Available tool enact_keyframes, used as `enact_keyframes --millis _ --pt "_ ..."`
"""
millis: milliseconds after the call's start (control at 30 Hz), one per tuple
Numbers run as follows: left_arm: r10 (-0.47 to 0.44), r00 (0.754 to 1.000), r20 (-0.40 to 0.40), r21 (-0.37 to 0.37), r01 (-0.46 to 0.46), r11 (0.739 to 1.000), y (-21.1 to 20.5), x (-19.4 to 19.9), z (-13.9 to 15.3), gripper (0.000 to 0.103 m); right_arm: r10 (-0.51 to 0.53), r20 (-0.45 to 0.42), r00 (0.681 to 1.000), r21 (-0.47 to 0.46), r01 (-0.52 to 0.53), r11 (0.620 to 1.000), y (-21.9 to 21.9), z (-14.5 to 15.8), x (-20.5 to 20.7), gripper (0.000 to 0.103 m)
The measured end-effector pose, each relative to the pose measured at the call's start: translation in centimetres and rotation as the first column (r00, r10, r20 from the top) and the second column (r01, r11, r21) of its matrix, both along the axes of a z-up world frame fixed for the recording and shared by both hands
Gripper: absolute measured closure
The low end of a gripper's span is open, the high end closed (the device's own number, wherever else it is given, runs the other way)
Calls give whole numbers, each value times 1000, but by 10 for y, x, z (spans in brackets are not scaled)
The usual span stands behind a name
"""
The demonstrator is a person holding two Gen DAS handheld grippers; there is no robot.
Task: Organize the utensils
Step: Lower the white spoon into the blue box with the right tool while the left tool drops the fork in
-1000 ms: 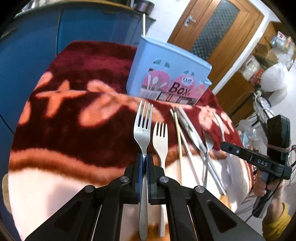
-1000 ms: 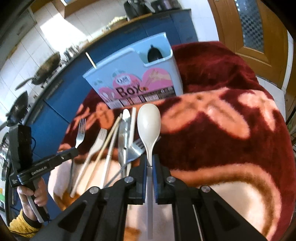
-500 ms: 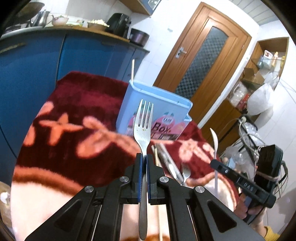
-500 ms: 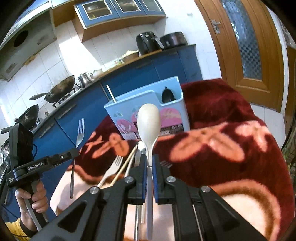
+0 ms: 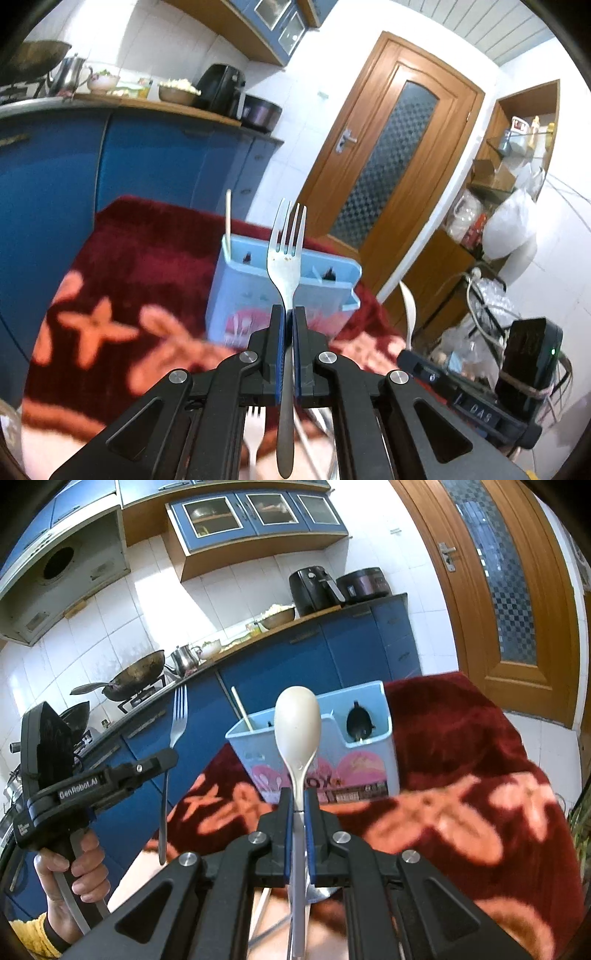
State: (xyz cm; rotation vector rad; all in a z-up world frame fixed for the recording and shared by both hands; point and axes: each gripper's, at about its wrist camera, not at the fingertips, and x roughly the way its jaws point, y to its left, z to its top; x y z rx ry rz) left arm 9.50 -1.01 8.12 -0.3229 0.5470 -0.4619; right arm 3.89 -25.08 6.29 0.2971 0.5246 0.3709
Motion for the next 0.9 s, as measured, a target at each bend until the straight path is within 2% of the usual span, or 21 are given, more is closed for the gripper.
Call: enact_keyframes --millis 367,600,733,900 --pt "64 992 110 18 -67 998 -18 42 31 100 -11 71 997 8 11 1000 -7 20 32 96" --pt "110 976 186 16 -115 993 -26 65 45 100 -42 129 991 18 40 999 -13 36 57 96" --pt "148 956 254 28 -160 987 -30 75 47 99 -69 175 982 -8 71 997 -12 42 74 96" --pt "176 942 284 54 -199 979 -40 88 37 99 -92 225 970 -26 101 995 -10 42 95 96"
